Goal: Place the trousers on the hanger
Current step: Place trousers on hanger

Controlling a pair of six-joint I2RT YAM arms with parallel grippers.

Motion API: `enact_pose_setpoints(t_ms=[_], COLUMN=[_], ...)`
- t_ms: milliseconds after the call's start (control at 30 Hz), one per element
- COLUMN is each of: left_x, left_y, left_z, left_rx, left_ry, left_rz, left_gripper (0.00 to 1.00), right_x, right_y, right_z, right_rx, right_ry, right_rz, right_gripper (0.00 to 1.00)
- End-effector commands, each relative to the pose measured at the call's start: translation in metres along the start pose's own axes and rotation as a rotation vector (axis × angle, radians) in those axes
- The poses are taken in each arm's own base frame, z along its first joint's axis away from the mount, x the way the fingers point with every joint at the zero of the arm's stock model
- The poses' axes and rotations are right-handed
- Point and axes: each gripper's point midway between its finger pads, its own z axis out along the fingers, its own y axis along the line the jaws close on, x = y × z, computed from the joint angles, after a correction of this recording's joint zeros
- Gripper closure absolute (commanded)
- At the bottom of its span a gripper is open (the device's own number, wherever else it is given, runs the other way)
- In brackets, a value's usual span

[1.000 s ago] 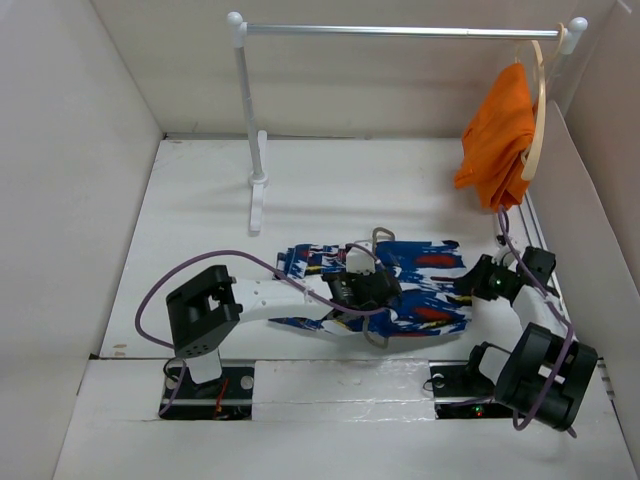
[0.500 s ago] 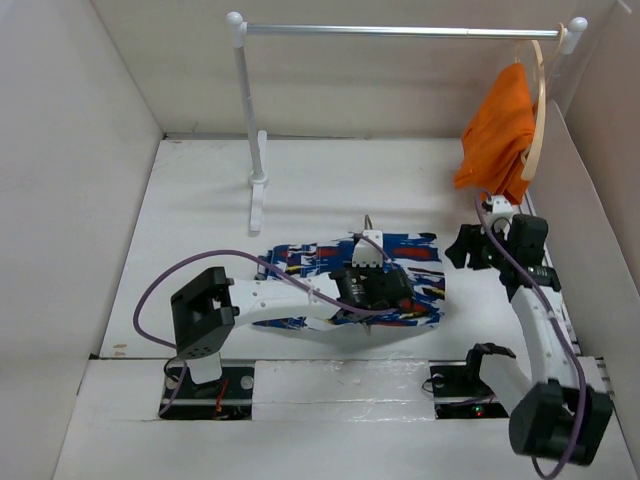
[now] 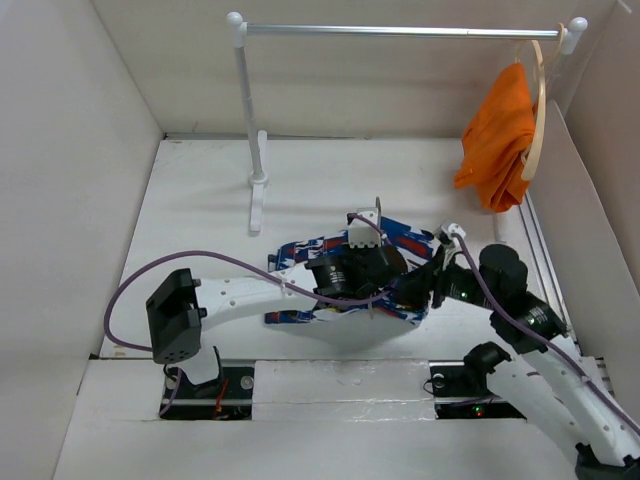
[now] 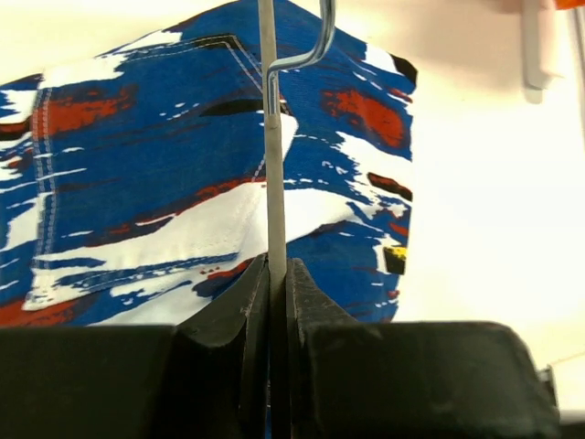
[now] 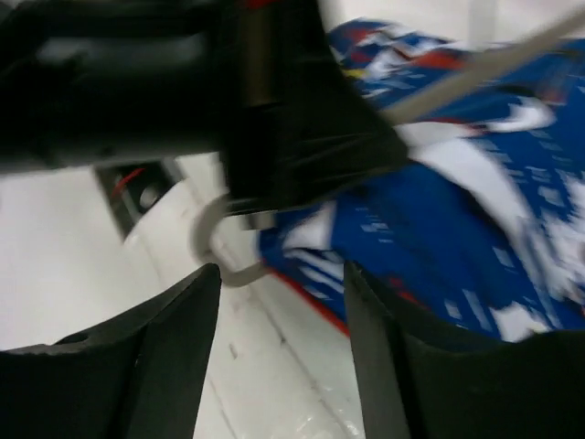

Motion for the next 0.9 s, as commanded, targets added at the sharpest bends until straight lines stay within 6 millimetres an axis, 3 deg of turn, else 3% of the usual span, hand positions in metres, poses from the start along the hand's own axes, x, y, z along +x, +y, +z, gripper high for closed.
enact_pose_setpoints(t_ms=[0, 33, 133, 200, 333, 533, 667, 733, 867], left_x=[-0.028, -0.024, -0.013, -0.011, -0.013, -0.016, -0.017, -0.013, -0.013], left_y=[-0.038, -0.039, -0.045, -0.049, -0.054, -0.049, -0.045, -0.042, -0.038], left_z=[-0.009, -0.007, 0.000, 0.000, -0.004, -0.011, -0.010, -0.010, -0.010], left_rx=[0.132, 0.135, 0.146, 0.155, 0.183, 0.191, 0.200, 0.192, 0.196], left_ry=[-0.054, -0.044, -0.017, -0.004, 0.005, 0.026, 0.044, 0.056, 0.062], left_rz=[-0.099, -0.096, -0.094, -0.097, -0.116, -0.151, -0.188, -0.196, -0.210], left_gripper=[1.00, 1.00, 1.00, 1.00, 1.00, 1.00, 1.00, 1.00, 1.00], right_x=[-0.002, -0.006, 0.011, 0.016, 0.028, 0.045, 0.055, 0.062, 0.059], right_y=[0.050, 0.059, 0.086, 0.093, 0.079, 0.044, 0.042, 0.046, 0.043], right_z=[0.006, 0.010, 0.025, 0.029, 0.041, 0.034, 0.030, 0.028, 0.029], right_rx=[-0.159, -0.190, -0.244, -0.219, -0.085, 0.108, 0.128, 0.134, 0.172], right_ry=[-0.009, -0.025, 0.043, 0.064, 0.075, 0.085, 0.082, 0.107, 0.083], right_rz=[0.066, 0.064, 0.061, 0.066, 0.070, 0.154, 0.202, 0.219, 0.198], right_gripper=[0.36, 0.33, 0.28, 0.24, 0.23, 0.24, 0.25, 0.30, 0.29])
